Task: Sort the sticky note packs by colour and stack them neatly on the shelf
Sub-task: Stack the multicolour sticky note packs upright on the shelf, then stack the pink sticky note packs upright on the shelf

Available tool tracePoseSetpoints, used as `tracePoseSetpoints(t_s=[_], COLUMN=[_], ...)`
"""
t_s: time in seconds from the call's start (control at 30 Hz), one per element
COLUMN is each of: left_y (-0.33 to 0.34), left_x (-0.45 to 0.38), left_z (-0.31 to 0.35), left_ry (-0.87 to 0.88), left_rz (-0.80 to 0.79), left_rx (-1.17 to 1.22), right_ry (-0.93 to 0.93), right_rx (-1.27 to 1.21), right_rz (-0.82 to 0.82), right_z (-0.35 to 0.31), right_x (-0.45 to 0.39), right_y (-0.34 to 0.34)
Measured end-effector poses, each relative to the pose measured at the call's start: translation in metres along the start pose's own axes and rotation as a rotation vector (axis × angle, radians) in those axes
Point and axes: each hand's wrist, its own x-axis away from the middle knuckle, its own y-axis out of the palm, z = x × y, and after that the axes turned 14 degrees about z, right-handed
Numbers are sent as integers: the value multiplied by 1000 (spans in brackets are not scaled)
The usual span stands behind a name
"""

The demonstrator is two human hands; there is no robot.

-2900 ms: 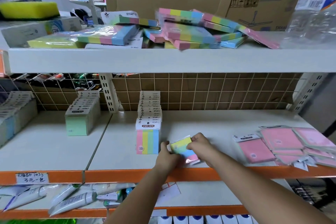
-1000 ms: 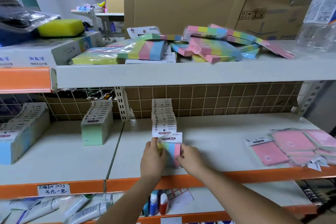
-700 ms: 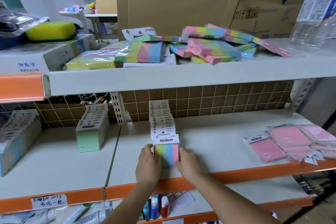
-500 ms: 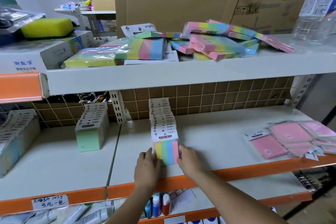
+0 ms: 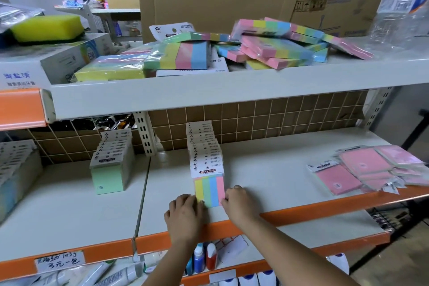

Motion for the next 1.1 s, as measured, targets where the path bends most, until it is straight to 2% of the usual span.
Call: tracePoseSetpoints(t_s=[0.3,0.5,0.67,0.87,1.0,1.1], left_y=[1,4,1,-3,-3,0], left_x=[1,3,5,4,6,15], left_z=[2,4,9,14,28,51], left_ry=[12,-42,-58,-48,-101,-118], left_rz=[2,59,65,62,149,261], left_rx=[-33,1,22,-23,11,2], right_ry=[70,84,127,80,73,58], right_rx=[-64,-58,-182,-281,-446,-488], right_rz=[-9,-62,-62,-112,-193,-173], right_z=[-2,0,5,23,36,56], right_x=[-1,3,4,-1,-4,-8], right_y=[-5,-13,-16,-24,-29,-36])
